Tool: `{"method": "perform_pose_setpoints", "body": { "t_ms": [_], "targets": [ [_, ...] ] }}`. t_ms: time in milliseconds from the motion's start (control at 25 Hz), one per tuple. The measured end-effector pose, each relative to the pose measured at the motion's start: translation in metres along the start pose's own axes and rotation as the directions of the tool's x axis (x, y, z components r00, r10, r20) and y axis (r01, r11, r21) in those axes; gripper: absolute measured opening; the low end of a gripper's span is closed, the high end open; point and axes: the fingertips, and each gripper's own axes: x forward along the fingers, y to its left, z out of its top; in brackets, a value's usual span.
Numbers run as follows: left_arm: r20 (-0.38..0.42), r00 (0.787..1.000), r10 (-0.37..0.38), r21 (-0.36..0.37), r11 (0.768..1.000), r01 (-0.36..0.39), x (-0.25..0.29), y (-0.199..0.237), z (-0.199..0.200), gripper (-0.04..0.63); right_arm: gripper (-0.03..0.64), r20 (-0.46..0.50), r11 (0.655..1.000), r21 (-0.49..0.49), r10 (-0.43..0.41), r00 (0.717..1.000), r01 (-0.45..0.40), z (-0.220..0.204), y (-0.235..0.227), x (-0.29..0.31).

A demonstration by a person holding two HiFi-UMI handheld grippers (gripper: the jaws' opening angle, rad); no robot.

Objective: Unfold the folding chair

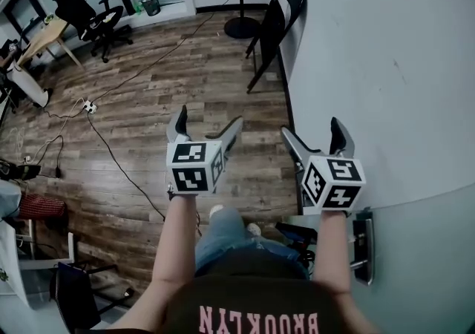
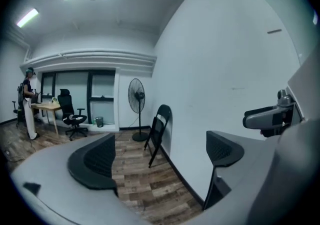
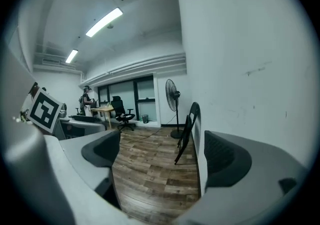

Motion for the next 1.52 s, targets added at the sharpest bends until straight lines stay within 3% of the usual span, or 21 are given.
{"method": "perform_pose_setpoints", "body": {
  "t_ms": [200, 560, 920, 1080, 1280, 1520],
  "targets": [
    [-0.021, 1.0, -0.017, 0.009, 1.0, 0.017, 0.011, -0.006, 0.002, 0.557, 0.511, -0.02, 1.0, -0.001, 0.008, 1.0, -0.008, 0.003, 0.003, 0.01],
    [-0.024, 1.0, -0.017, 0.014, 1.0, 0.017, 0.073, 0.022, 0.014, 0.555, 0.509, -0.066, 0.994, 0.064, -0.08, 0.995, 0.084, -0.008, -0.049, 0.048],
    [-0.009, 0.999, -0.031, -0.05, 0.998, 0.031, 0.165, 0.089, 0.04, 0.555, 0.506, -0.035, 0.994, 0.021, -0.102, 0.994, 0.103, 0.03, -0.066, 0.145],
    [-0.016, 0.999, -0.042, -0.074, 0.996, 0.04, 0.211, 0.12, 0.05, 0.555, 0.506, -0.086, 0.995, 0.011, -0.099, 0.991, 0.101, 0.036, -0.069, 0.201],
    [-0.024, 0.999, -0.045, -0.08, 0.996, 0.043, 0.265, 0.158, 0.066, 0.555, 0.505, -0.083, 0.996, 0.012, -0.086, 0.993, 0.087, 0.054, -0.069, 0.264],
    [0.001, 0.999, -0.05, -0.069, 0.996, 0.05, 0.316, 0.202, 0.095, 0.555, 0.505, -0.044, 0.991, 0.016, -0.135, 0.99, 0.136, 0.088, -0.074, 0.321]
  ]
}}
